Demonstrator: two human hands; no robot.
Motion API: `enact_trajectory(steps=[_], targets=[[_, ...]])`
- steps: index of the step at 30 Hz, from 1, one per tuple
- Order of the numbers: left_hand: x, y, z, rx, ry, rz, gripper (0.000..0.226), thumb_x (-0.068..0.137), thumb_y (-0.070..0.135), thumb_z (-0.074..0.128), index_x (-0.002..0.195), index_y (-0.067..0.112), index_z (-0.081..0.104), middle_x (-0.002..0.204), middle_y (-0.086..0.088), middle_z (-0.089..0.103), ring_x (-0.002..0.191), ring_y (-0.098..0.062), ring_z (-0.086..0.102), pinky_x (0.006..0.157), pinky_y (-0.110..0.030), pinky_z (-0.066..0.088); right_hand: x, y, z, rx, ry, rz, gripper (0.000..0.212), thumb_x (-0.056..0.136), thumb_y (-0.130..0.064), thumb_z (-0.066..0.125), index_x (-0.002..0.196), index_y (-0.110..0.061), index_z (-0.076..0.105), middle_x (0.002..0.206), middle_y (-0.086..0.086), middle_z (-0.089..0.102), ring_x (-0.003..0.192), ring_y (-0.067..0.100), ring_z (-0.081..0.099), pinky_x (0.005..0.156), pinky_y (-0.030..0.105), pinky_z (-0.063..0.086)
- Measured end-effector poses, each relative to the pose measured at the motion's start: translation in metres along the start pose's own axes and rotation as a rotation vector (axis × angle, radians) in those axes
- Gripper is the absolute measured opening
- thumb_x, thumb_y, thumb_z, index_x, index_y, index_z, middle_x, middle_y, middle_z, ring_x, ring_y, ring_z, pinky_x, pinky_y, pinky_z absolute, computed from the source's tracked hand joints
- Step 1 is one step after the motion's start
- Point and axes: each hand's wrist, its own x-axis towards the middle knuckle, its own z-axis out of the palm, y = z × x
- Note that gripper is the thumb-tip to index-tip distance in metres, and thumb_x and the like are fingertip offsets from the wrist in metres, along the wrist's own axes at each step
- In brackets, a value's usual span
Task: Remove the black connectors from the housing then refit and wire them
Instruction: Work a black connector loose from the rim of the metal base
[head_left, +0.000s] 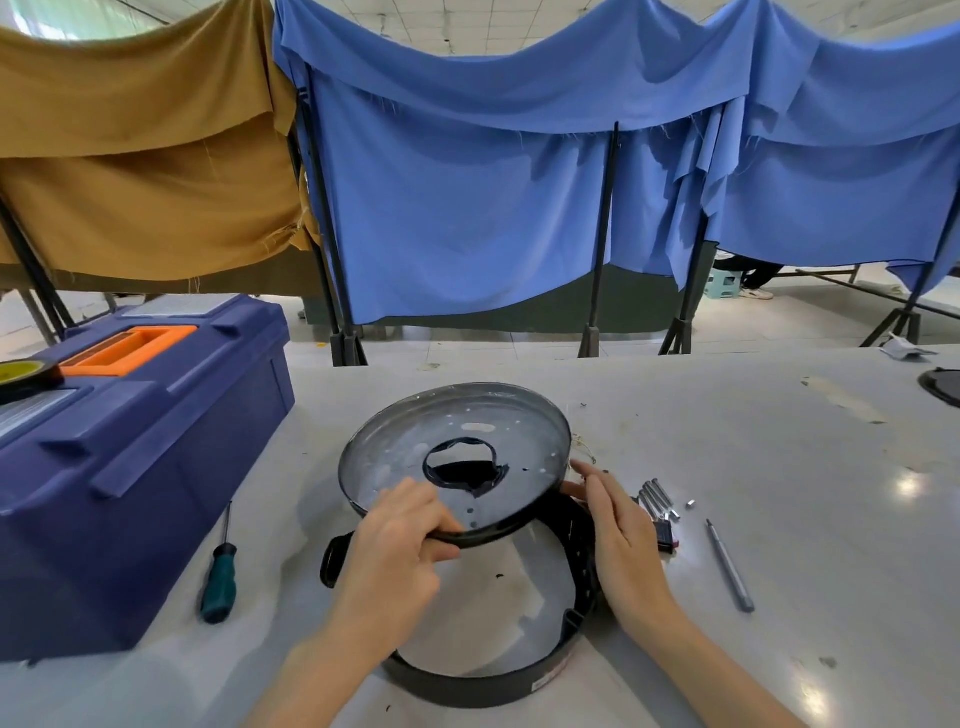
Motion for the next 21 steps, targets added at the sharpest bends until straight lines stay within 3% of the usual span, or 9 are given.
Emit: enact_trajectory(steps=[5, 12, 16, 19, 21], targets=[[-0.009, 0.002, 0.010, -0.018, -0.027, 0.019, 0.036, 0.056, -0.025, 0.072, 0.062, 0.008, 0.059, 0.067, 0.023, 0.037, 0.069, 0.004, 0.036, 0.062, -0.012, 0.033, -0.001, -0.001, 0.001, 0.062, 0.015, -0.028, 0.042, 0.099, -0.050, 0.030, 0.126, -0.036, 0.059, 0.116, -0.018, 0.067, 0.114, 0.002, 0.059, 0.102, 0.037, 0.045], [-0.016, 0.003, 0.004, -0.026, 0.003, 0.100, 0.021, 0.066, -0.007, 0.072, 0.067, 0.012, 0.064, 0.068, 0.020, 0.036, 0.068, 0.003, 0.034, 0.061, -0.020, 0.032, -0.002, -0.004, 0.001, 0.080, -0.006, -0.032, 0.044, 0.092, -0.061, 0.036, 0.118, -0.037, 0.063, 0.114, -0.020, 0.067, 0.112, -0.001, 0.059, 0.096, 0.026, 0.043], [-0.024, 0.005, 0.003, -0.019, 0.059, 0.165, 0.013, 0.068, 0.000, 0.071, 0.073, 0.012, 0.069, 0.069, 0.011, 0.043, 0.067, -0.004, 0.038, 0.060, -0.029, 0.036, -0.001, -0.003, 0.001, 0.073, 0.003, -0.024, 0.038, 0.096, -0.054, 0.036, 0.112, -0.035, 0.065, 0.108, -0.015, 0.069, 0.107, 0.001, 0.061, 0.091, 0.026, 0.044], [-0.028, 0.011, 0.005, -0.012, 0.098, 0.205, 0.002, 0.077, 0.014, 0.072, 0.075, 0.013, 0.071, 0.069, 0.008, 0.047, 0.067, -0.005, 0.041, 0.058, -0.026, 0.038, 0.000, -0.002, 0.002, 0.042, 0.016, 0.006, 0.028, 0.101, -0.044, 0.038, 0.102, -0.037, 0.066, 0.102, -0.016, 0.068, 0.099, 0.000, 0.060, 0.085, 0.025, 0.044], [-0.031, 0.018, 0.008, -0.011, 0.100, 0.220, 0.013, 0.082, 0.023, 0.067, 0.074, 0.013, 0.070, 0.069, 0.008, 0.048, 0.065, -0.007, 0.043, 0.051, -0.026, 0.040, 0.002, -0.001, 0.004, 0.002, 0.028, 0.019, 0.024, 0.101, -0.038, 0.041, 0.100, -0.034, 0.064, 0.097, -0.018, 0.067, 0.094, -0.002, 0.060, 0.081, 0.024, 0.042]])
